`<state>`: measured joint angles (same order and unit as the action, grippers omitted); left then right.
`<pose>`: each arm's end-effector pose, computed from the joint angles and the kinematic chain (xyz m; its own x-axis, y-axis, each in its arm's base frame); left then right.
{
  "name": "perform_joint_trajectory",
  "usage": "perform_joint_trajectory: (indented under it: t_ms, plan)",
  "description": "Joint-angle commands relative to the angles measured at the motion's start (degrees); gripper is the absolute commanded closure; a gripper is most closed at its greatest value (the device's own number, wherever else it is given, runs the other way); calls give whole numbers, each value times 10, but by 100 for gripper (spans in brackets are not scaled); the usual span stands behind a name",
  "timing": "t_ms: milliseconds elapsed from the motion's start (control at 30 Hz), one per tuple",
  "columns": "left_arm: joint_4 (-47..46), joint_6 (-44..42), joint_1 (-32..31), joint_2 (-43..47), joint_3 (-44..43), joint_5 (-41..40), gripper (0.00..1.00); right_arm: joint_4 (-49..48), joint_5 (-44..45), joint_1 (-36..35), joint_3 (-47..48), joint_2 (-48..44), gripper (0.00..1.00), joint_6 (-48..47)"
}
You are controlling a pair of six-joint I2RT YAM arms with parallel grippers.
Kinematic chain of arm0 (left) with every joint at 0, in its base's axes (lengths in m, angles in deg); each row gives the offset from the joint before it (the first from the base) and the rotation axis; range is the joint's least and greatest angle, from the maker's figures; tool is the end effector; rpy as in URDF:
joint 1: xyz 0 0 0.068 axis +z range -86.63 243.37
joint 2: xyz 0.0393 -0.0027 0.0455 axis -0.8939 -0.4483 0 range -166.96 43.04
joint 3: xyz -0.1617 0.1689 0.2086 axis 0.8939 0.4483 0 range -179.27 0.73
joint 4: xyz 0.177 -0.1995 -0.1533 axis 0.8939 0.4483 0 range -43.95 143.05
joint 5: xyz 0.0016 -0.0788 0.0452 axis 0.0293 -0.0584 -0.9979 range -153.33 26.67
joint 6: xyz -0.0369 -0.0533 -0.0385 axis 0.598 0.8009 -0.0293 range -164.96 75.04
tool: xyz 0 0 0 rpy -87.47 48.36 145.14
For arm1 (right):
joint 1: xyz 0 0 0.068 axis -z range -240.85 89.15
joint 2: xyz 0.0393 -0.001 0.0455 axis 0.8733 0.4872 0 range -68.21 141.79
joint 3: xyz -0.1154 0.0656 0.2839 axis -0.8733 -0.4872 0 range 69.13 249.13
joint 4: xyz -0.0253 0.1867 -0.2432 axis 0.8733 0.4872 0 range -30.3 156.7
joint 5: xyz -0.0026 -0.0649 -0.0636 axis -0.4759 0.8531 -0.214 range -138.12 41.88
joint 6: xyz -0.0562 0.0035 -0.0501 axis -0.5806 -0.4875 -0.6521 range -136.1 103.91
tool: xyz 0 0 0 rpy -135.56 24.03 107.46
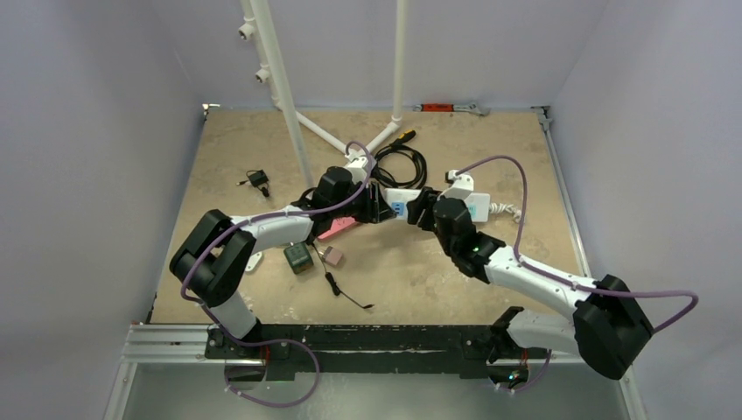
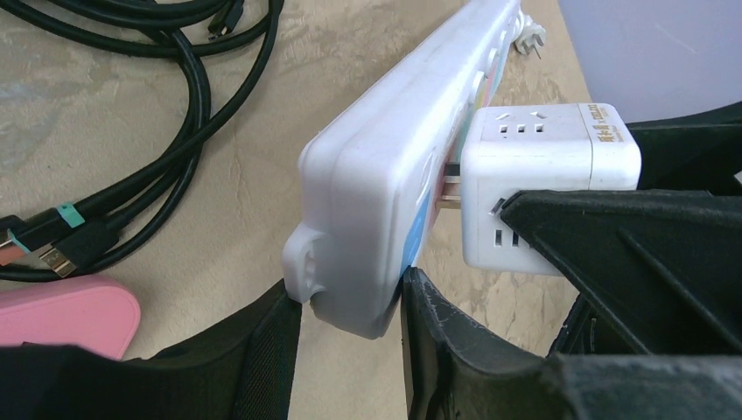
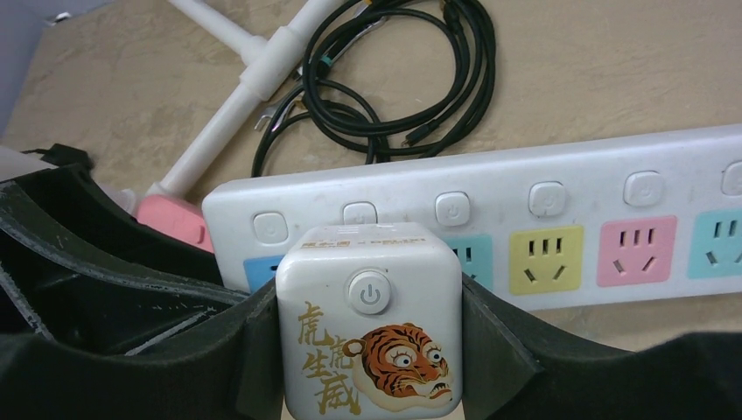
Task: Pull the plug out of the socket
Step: Remove the plug from the socket.
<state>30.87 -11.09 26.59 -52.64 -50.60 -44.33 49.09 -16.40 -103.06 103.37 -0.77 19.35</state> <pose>0.3235 -0.2677 0.1900 -0.7665 -0.0849 -0.6366 0.4416 0.6500 -0.6184 0.2444 0.1765 0.2361 -0.3548 0.3442 -0.8692 -0.0077 0.9286 0.3709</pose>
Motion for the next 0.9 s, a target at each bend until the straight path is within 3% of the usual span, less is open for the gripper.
perform_joint_trajectory:
  t_ms: [0,167,467,733,867]
  plan:
    - [95,-34,3,-13,16,-31,100,-66,-17,92,-14,-11,100,44]
    - [95,-34,2,-13,15,-32,100,-73,-51,111,-18,-12,100,45]
    - [96,-34,3,-17,14,-32,100,-78,-11,101,-31,-51,100,18]
    - [96,-35,3,-16,14,-35,100,-50,113,-8,7,-15,100,6]
    - [97,-35,3,-16,13,-35,100,-35,148,-30,23,12,100,9]
